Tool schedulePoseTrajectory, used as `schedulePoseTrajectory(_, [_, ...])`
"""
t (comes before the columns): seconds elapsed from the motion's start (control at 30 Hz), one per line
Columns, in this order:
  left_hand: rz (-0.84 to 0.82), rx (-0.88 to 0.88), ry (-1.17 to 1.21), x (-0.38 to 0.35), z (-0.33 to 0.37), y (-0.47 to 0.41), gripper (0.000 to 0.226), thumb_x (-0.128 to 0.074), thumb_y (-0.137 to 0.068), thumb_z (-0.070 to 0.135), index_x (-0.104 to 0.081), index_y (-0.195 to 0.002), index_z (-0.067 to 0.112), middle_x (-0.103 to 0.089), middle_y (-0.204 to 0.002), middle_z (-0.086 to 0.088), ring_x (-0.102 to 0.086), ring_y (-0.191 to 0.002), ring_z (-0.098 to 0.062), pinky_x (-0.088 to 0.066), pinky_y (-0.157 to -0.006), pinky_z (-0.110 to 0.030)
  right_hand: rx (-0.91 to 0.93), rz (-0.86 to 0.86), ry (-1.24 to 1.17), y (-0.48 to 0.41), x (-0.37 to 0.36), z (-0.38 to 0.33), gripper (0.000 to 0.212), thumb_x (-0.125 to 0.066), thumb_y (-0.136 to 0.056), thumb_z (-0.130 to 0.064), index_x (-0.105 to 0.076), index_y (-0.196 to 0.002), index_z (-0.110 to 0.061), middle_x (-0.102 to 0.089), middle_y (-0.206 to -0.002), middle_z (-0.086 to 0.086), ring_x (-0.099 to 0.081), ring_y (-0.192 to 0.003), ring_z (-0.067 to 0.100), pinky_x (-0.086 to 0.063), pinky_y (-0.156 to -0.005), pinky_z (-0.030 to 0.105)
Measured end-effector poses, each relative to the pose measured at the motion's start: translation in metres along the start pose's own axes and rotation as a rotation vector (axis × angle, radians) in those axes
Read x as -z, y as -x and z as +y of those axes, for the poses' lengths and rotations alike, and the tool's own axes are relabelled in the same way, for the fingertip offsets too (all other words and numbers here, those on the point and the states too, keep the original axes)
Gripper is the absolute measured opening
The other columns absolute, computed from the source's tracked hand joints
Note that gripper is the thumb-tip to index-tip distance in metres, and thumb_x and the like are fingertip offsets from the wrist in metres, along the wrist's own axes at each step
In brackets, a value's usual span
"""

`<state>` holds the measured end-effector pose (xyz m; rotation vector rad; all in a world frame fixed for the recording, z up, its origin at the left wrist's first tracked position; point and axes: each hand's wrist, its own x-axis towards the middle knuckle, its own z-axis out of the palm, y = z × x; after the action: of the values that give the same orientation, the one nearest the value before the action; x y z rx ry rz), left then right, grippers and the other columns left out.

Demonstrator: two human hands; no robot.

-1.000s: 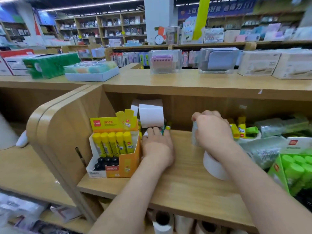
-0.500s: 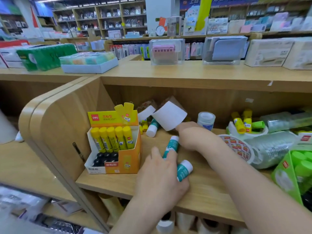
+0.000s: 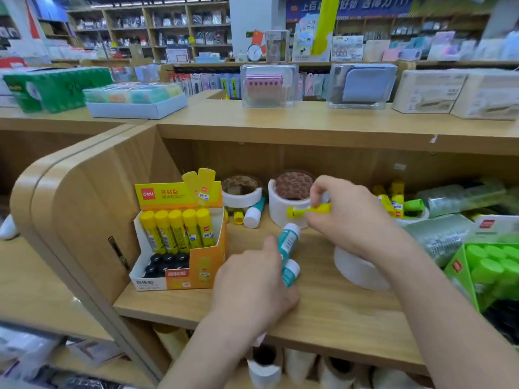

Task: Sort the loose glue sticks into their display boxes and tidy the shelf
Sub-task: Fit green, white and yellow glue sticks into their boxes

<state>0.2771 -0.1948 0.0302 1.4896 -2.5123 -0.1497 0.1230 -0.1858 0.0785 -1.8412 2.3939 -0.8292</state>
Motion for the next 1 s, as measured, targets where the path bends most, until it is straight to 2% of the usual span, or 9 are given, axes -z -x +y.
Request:
schedulePoseTrajectory(0.1, [0.1,0.007,0.27,-0.002,-0.003,0.001,0.042,-0.059,-0.082,0.051,-0.041,-0.116,0.034,-0.065,-0.097,0.005,-0.062,-0.089,-0.021,-0.045,-0.068,-0.032,-0.1,0.166,-0.694,0.021,0.012,0.009,0.015,-0.072,-0.078,-0.015,-0.056,-0.076,-0.017,-0.048,-0.052,-0.006,-0.037,-0.045,0.013,-0.028,-0.042,0.022])
schedulePoseTrajectory(0.2, [0.131,0.061,0.806,-0.008,-0.004,0.002,0.026,-0.069,-0.082,0.045,-0.057,-0.099,0.029,-0.068,-0.084,0.008,-0.064,-0.081,-0.014,-0.053,-0.073,-0.037,-0.238,0.154,-1.373,0.04,0.008,0.017,0.007,-0.065,-0.082,-0.012,-0.061,-0.077,-0.014,-0.034,-0.055,-0.001,-0.019,-0.055,0.014,-0.014,-0.045,0.024])
schedulePoseTrajectory(0.33, [0.026,0.142,1.427,-0.006,0.004,0.006,0.028,-0.068,-0.077,0.037,-0.065,-0.099,0.02,-0.073,-0.088,-0.002,-0.071,-0.084,-0.019,-0.059,-0.079,-0.04,-0.406,0.096,-1.626,0.055,0.0,0.017,0.016,-0.059,-0.085,-0.03,-0.053,-0.079,-0.016,-0.047,-0.063,0.001,-0.044,-0.054,0.011,-0.037,-0.045,0.02])
schedulePoseTrajectory(0.4, [0.045,0.142,1.547,-0.005,0.007,0.006,0.029,-0.066,-0.076,0.033,-0.064,-0.099,0.015,-0.073,-0.087,-0.007,-0.07,-0.079,-0.022,-0.059,-0.075,-0.036,-0.455,0.032,-1.64,0.062,-0.001,0.015,0.017,-0.054,-0.091,-0.022,-0.054,-0.077,-0.013,-0.059,-0.07,0.008,-0.055,-0.057,0.015,-0.049,-0.051,0.026])
schedulePoseTrajectory(0.57, [0.061,0.113,1.611,-0.003,0.01,0.008,0.032,-0.066,-0.077,0.032,-0.064,-0.104,0.016,-0.074,-0.094,-0.008,-0.07,-0.09,-0.025,-0.057,-0.082,-0.042,-0.25,-0.146,-1.09,0.076,-0.008,0.004,0.014,-0.058,-0.091,-0.008,-0.062,-0.095,-0.022,-0.066,-0.076,-0.008,-0.049,-0.053,0.002,-0.035,-0.041,0.016])
schedulePoseTrajectory(0.73, [0.046,0.07,1.82,0.002,0.015,0.014,0.036,-0.068,-0.072,0.026,-0.066,-0.108,0.022,-0.072,-0.105,-0.008,-0.068,-0.1,-0.025,-0.055,-0.087,-0.042,0.074,-0.205,-0.609,0.086,-0.025,0.001,0.062,-0.078,-0.076,-0.034,-0.045,-0.126,-0.048,-0.057,-0.117,-0.033,-0.051,-0.112,-0.013,-0.04,-0.092,0.011])
schedulePoseTrajectory(0.83, [0.085,-0.011,1.758,0.004,0.012,0.016,0.044,-0.076,-0.068,0.028,-0.064,-0.111,0.027,-0.071,-0.109,-0.006,-0.066,-0.104,-0.024,-0.054,-0.089,-0.043,0.048,-0.104,-0.698,0.091,-0.024,0.003,0.061,-0.079,-0.077,-0.025,-0.045,-0.117,-0.055,-0.058,-0.1,-0.043,-0.057,-0.095,-0.014,-0.042,-0.081,0.009])
schedulePoseTrajectory(0.93, [0.172,-0.067,1.698,0.009,0.006,0.017,0.043,-0.079,-0.068,0.027,-0.065,-0.109,0.028,-0.07,-0.11,-0.004,-0.066,-0.104,-0.025,-0.054,-0.086,-0.042,0.051,0.015,-0.636,0.097,-0.024,0.009,0.051,-0.08,-0.074,-0.031,-0.046,-0.111,-0.041,-0.056,-0.066,-0.023,-0.053,-0.06,0.007,-0.05,-0.061,0.034])
schedulePoseTrajectory(1.0, [0.229,-0.064,1.631,0.015,0.001,0.016,0.034,-0.076,-0.073,0.03,-0.064,-0.105,0.024,-0.07,-0.102,0.001,-0.066,-0.093,-0.016,-0.055,-0.07,-0.032,0.073,0.056,-0.586,0.1,-0.019,0.012,0.044,-0.08,-0.074,-0.034,-0.047,-0.103,-0.036,-0.051,-0.059,-0.019,-0.048,-0.054,0.01,-0.045,-0.056,0.03])
